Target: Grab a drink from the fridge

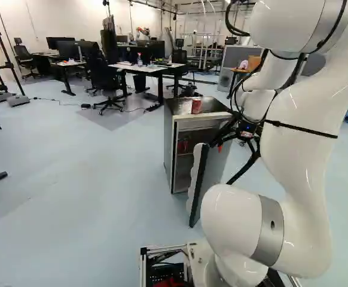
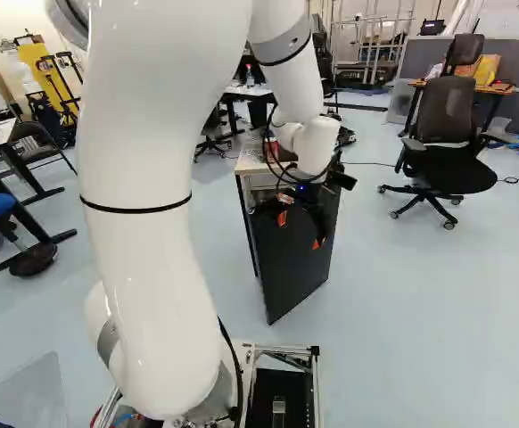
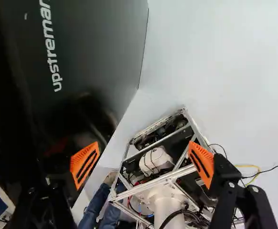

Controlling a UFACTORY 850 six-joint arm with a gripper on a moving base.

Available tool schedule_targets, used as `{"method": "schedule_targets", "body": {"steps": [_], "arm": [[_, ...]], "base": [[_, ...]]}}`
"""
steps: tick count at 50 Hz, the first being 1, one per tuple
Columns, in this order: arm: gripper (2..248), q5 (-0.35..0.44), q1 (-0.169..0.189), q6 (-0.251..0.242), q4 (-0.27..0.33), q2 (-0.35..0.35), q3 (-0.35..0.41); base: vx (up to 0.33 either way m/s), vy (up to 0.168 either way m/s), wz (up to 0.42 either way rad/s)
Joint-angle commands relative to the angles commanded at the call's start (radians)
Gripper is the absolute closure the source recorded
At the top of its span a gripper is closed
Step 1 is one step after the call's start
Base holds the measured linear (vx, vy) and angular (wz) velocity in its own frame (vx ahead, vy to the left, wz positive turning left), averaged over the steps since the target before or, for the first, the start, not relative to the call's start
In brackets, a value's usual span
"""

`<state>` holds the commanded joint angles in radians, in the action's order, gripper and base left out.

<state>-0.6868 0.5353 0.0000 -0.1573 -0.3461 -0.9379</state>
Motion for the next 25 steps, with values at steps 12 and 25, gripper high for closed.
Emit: {"method": "schedule_targets", "body": {"steps": [12, 25], "arm": [[3, 0.041, -0.036, 0.000, 0.023, -0.004, -0.006], [3, 0.086, -0.074, 0.000, 0.048, -0.009, -0.014]], "base": [[0.000, 0.000, 0.000], [0.000, 0.000, 0.000]]}}
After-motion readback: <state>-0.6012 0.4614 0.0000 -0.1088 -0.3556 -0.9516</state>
